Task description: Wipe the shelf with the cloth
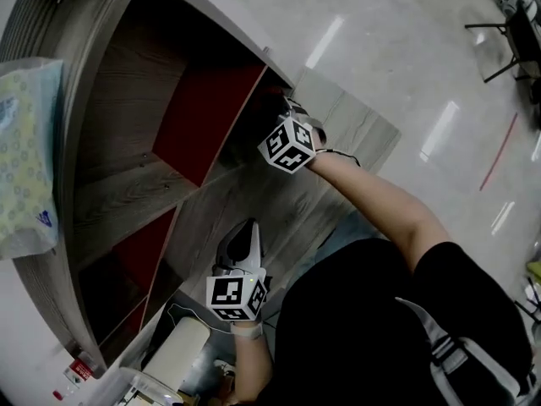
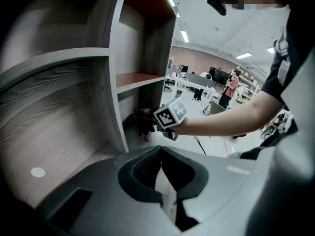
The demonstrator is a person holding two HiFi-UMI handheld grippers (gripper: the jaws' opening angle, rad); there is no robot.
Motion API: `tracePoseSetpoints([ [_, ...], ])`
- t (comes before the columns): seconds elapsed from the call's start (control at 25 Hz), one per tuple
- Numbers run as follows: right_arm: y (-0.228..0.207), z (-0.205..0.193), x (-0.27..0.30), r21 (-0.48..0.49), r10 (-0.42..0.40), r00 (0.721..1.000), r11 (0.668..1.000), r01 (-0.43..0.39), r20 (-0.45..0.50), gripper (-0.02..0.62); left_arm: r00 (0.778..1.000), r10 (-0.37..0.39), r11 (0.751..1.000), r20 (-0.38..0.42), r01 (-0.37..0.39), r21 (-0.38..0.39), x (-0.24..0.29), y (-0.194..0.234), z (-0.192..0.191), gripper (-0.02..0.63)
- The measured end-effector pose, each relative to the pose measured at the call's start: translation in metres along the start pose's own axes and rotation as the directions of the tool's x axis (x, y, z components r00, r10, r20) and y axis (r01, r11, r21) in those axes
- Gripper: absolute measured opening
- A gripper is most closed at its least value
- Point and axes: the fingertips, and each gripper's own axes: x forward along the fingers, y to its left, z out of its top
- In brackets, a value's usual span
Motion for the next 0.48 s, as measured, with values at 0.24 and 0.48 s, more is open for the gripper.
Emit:
tracePoseSetpoints([
  [0.24, -0.019, -0.026, 0.048, -0.026, -0.027, 0.998, 0.999, 0.026, -0.062, 0.101, 0.999, 0.032, 0.999, -0.030, -0.033, -0.024, 0.000, 0.015, -0.009, 0.006],
  [0.48, -0.026, -0.040, 0.065, 0.007, -0.036, 0.998, 0.999, 0.037, -0.058, 0.105, 0.998, 0.040, 0.998, -0.044, -0.042, -0.044, 0.000, 0.026, -0.017, 0.006],
])
